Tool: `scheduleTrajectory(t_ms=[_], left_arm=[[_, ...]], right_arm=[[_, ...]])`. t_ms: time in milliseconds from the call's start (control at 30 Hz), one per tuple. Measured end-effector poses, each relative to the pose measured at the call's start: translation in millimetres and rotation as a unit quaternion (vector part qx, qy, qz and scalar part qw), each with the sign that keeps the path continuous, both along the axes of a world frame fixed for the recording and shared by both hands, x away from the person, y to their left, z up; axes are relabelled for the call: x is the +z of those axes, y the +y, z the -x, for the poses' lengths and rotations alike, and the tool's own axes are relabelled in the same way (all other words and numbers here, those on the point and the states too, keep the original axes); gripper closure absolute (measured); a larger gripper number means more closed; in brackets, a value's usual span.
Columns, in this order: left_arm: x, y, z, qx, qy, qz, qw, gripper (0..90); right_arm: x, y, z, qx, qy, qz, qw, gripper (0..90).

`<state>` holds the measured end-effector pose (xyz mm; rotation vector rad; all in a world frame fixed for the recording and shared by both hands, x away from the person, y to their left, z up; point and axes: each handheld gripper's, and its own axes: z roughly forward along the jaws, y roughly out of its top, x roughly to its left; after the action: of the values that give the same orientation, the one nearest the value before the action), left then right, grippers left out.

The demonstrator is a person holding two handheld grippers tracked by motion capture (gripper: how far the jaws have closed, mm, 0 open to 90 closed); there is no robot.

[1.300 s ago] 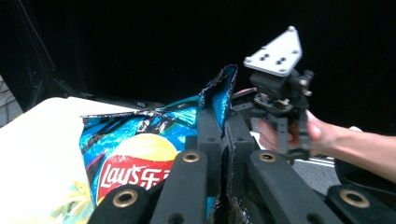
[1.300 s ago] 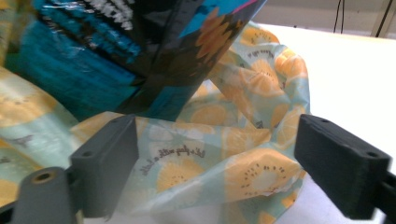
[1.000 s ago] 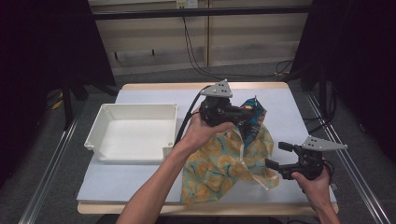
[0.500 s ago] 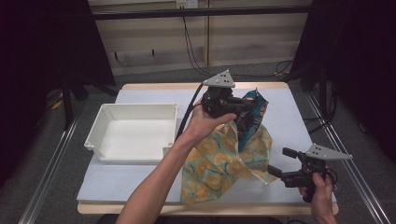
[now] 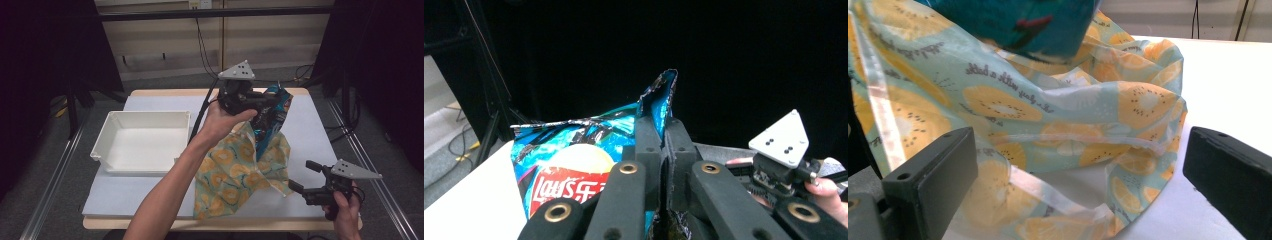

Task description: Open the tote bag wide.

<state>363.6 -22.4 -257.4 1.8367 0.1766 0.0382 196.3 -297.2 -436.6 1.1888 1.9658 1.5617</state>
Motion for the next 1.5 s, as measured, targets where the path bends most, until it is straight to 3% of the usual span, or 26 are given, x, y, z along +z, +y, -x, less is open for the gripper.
scheduleTrajectory(t_ms=[233,400,667,867,1100,1433,1500], left_arm=[[10.8,-1.0,-6.3,0.01,0.002,0.015,0.9998,87.6],[24.5,-8.2,-10.5,0.022,-0.006,0.012,0.9997,87.6],[36.1,-10.1,-19.1,0.025,0.004,0.039,0.9989,87.7],[49.2,1.3,-20.9,0.03,0.01,0.065,0.9974,87.6],[56.0,22.1,-20.0,0.045,-0.002,0.057,0.9974,87.7],[59.1,66.1,-17.3,0.079,-0.009,0.072,0.9943,87.7],[57.9,75.3,-18.0,0.087,-0.01,0.067,0.9939,87.7]], right_arm=[[1.6,-1.1,-0.2,0.004,-0.002,-0.001,1.0,0.4],[1.9,-0.3,-0.4,0.006,-0.002,-0.001,1.0,0.4],[2.3,-2.1,-0.3,0.009,-0.004,0.0,0.9999,0.4],[3.5,-5.0,-0.2,0.009,-0.006,0.001,0.9999,0.5],[4.4,-4.4,0.3,0.011,-0.008,0.0,0.9999,0.5],[3.9,-1.6,0.1,0.017,-0.006,0.003,0.9998,0.4],[3.8,-1.7,-0.4,0.02,-0.007,0.003,0.9998,0.4]])
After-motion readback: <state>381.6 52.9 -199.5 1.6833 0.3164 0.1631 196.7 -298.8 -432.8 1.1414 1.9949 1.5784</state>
